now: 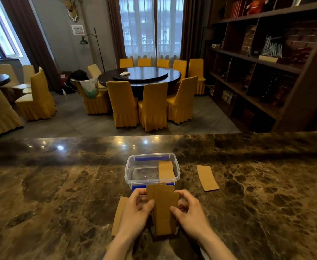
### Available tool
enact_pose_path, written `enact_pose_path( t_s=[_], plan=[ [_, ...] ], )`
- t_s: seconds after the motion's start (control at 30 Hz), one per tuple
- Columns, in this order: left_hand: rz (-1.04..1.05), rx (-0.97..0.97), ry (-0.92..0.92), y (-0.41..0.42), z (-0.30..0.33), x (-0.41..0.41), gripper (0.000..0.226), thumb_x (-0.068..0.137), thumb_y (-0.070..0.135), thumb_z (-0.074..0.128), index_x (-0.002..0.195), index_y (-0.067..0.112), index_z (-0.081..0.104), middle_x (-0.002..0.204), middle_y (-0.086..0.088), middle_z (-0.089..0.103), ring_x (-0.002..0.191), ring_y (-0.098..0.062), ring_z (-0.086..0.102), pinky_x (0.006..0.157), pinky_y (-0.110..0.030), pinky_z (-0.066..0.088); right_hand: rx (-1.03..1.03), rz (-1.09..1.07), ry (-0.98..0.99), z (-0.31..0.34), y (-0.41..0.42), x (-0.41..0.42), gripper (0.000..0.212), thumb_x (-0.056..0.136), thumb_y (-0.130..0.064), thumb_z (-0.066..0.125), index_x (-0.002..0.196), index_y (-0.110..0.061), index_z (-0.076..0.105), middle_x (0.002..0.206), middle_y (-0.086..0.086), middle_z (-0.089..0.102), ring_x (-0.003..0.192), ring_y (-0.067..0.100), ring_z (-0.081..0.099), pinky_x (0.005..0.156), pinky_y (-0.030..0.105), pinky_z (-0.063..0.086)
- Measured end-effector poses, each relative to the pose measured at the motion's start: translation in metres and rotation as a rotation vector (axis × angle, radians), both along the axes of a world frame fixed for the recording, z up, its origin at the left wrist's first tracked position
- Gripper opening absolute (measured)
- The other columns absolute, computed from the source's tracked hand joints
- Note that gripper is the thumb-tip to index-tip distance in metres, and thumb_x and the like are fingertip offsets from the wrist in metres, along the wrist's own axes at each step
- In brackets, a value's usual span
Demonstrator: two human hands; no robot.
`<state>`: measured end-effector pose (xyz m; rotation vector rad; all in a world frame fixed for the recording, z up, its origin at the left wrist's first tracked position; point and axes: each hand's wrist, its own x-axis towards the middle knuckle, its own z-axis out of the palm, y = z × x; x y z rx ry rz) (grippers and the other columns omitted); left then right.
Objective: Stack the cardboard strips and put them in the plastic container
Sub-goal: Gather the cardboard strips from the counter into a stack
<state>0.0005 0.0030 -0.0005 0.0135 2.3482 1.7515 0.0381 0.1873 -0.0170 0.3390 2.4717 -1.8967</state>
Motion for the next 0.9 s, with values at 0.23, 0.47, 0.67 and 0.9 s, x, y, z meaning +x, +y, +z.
enact_pose_path(
  t_s=[0.23, 0.47, 0.67, 0.9],
  plan=[
    [-0.209, -0.485, -0.036, -0.059, -0.001, 0.011, 0.055, 0.060, 0.041, 0.095, 0.104, 0.041, 0.062, 0.105, 0.012, 0.063, 0.095, -0.009, 0.061, 0.085, -0.025, 0.053, 0.034, -0.053, -0.046, -0.004, -0.009, -0.002, 0.028, 0.094, -0.010, 0.069, 0.111, -0.030, 0.059, 0.098, -0.002, 0.074, 0.091, 0.012, 0.071, 0.079, 0.027, 0.058],
    [-0.550, -0.929, -0.062, -0.086, -0.006, 0.024, 0.087, 0.052, 0.056, 0.091, 0.126, 0.057, 0.046, 0.127, 0.014, 0.032, 0.122, -0.016, 0.028, 0.115, -0.039, 0.023, 0.062, 0.021, -0.068, -0.007, -0.033, 0.000, 0.028, 0.093, -0.013, 0.070, 0.110, -0.032, 0.059, 0.107, -0.011, 0.071, 0.100, 0.008, 0.068, 0.088, 0.030, 0.057],
    [-0.543, -0.981, -0.010, -0.090, -0.013, 0.036, 0.063, 0.062, 0.039, 0.089, 0.109, 0.050, 0.048, 0.130, 0.012, 0.035, 0.128, -0.019, 0.028, 0.116, -0.041, 0.021, 0.063, 0.031, -0.061, -0.006, -0.043, 0.005, 0.029, 0.093, -0.013, 0.071, 0.115, -0.028, 0.059, 0.100, -0.010, 0.072, 0.095, 0.007, 0.070, 0.082, 0.025, 0.056],
    [-0.523, -0.940, -0.111, -0.086, -0.013, 0.032, 0.096, 0.063, 0.037, 0.091, 0.136, 0.057, 0.032, 0.140, 0.008, 0.035, 0.136, -0.023, 0.025, 0.118, -0.047, 0.021, 0.037, 0.026, -0.035, -0.001, -0.043, 0.010, 0.027, 0.094, -0.011, 0.069, 0.113, -0.028, 0.059, 0.102, -0.008, 0.073, 0.094, 0.007, 0.071, 0.084, 0.027, 0.059]
  ],
)
